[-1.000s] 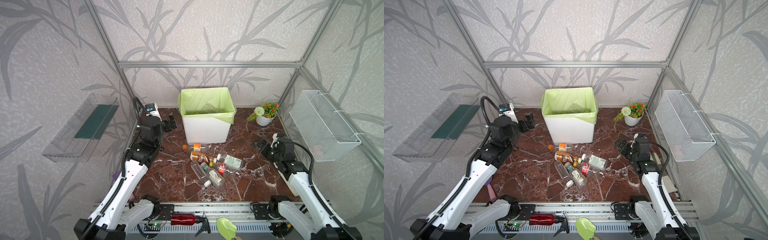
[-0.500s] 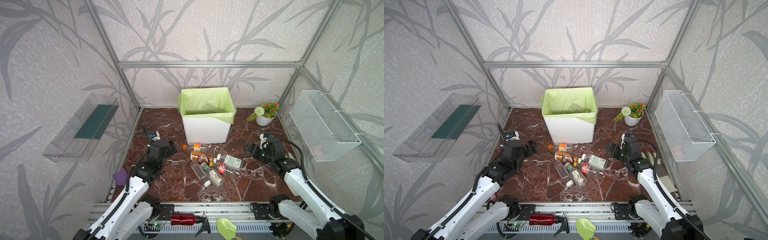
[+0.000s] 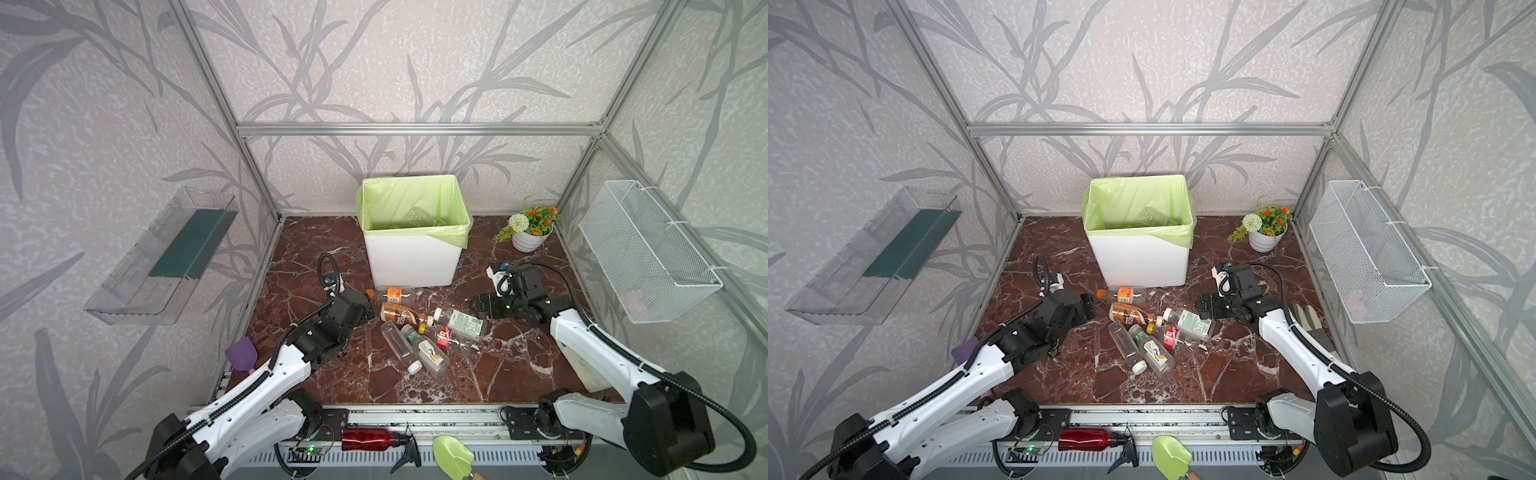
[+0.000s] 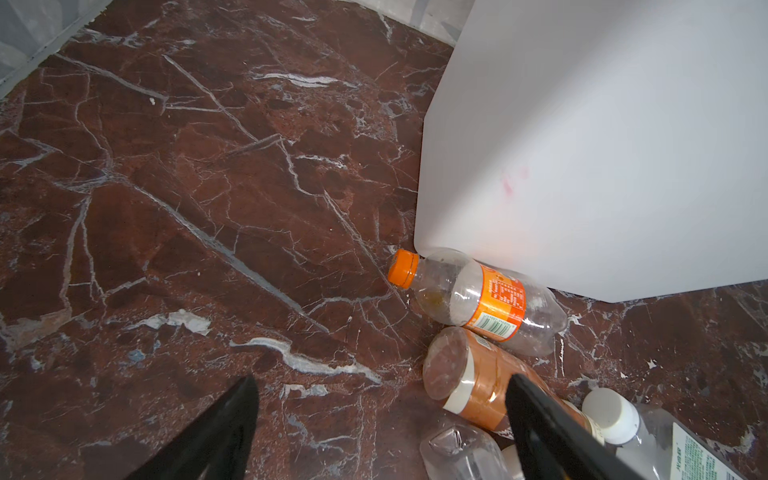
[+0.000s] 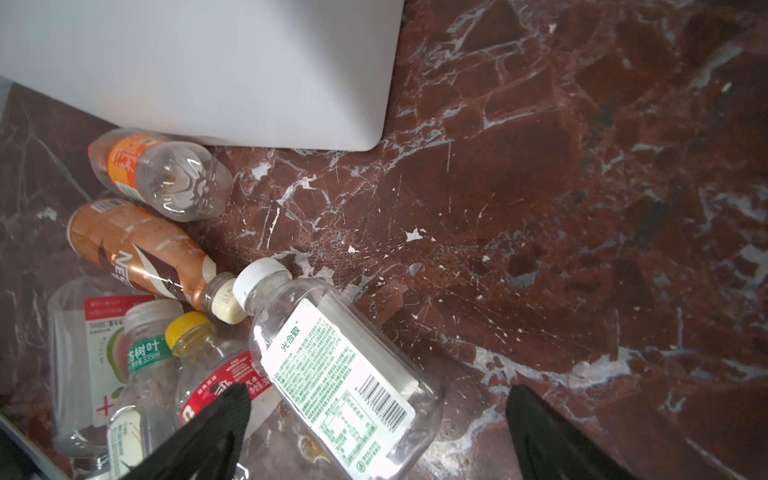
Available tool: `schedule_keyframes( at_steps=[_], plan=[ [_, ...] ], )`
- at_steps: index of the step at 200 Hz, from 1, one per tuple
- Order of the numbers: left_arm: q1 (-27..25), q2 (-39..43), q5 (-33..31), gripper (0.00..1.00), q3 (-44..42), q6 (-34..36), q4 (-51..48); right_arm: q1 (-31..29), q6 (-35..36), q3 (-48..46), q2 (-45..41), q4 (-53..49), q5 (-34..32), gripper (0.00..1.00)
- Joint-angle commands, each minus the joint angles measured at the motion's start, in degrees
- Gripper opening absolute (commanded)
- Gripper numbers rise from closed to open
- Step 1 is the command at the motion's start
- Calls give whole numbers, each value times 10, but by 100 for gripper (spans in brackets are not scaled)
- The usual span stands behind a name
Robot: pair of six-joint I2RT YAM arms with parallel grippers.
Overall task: Throw the plastic bottles in the bin
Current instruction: 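Withdraw the left gripper from the bin while the right reaches toward the pile, then lower the right gripper onto the white-capped green-label bottle and close it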
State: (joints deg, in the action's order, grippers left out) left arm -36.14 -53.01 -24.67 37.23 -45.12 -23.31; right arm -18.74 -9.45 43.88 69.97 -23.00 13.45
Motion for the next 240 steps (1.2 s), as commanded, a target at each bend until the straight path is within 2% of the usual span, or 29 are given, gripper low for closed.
schedule_keyframes(
  at_steps=[1, 33, 61, 79, 151, 180, 202, 219, 240],
  plan=[
    [-3, 3, -30, 94, 12, -15, 6, -19, 92, 22, 18, -43, -3, 98],
    [-2, 11, -41, 97, 5, -18, -4, -33, 135, 26, 58, -48, 23, 99],
    [-2, 16, -50, 97, -1, -19, -4, -70, 167, 44, 95, -72, -31, 99],
    [-2, 21, -50, 98, -7, -19, 5, -84, 169, 54, 111, -86, -47, 99],
    [-2, 22, -56, 98, -7, -16, -1, -98, 172, 60, 145, -72, -31, 99],
    [-2, 22, -61, 99, -7, -16, -4, -98, 166, 73, 169, -86, -66, 100],
    [-2, 22, -62, 99, -7, -15, -6, -97, 111, 106, 202, -127, -132, 95],
    [-2, 21, -63, 99, -7, -15, -6, -93, 89, 124, 222, -147, -157, 90],
    [-2, 20, -65, 99, -7, -15, -9, -82, 54, 129, 226, -153, -175, 77]
  ],
)
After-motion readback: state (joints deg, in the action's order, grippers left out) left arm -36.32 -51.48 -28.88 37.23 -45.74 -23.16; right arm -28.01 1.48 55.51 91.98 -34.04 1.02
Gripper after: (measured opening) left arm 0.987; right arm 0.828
